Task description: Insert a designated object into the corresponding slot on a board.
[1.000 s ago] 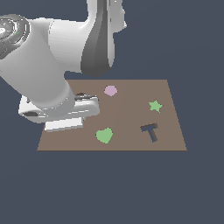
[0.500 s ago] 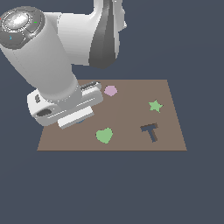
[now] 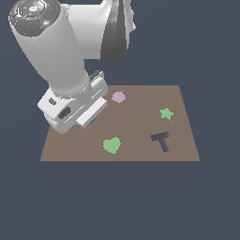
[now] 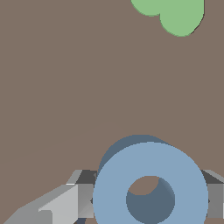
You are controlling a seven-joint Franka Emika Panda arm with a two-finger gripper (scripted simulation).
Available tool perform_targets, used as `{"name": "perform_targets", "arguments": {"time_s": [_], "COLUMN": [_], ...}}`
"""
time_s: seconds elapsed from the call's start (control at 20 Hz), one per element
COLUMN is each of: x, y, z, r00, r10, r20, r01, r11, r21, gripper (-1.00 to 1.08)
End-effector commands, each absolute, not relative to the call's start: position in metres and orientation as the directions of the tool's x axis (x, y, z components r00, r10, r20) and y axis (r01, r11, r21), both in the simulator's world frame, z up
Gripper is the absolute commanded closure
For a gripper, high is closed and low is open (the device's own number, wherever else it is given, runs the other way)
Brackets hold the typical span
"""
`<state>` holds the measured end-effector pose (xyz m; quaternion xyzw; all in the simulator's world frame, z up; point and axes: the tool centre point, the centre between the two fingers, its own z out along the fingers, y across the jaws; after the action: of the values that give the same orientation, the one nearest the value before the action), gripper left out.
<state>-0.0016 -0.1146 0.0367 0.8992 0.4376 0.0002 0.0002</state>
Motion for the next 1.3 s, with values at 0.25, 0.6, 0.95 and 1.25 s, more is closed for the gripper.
{"name": "perform_targets", "arguments": {"time_s": [0.25,0.6,0.95,1.25], "x": [-0.023,-0.036,-0.044,-0.047], "y": [-0.115,-0.12,-0.125,-0.127], "z": [0.039,0.04,0.04,0.041], "r00": [0.361,0.173,0.049,-0.004], "r10": [0.933,0.985,0.999,1.0], "r20": [0.0,-0.001,-0.001,-0.001], "r01": [0.933,0.985,0.999,1.0], "r11": [-0.361,-0.173,-0.049,0.004], "r21": [0.001,0.001,0.0,0.0], "gripper": [1.08,1.08,1.08,1.08]}}
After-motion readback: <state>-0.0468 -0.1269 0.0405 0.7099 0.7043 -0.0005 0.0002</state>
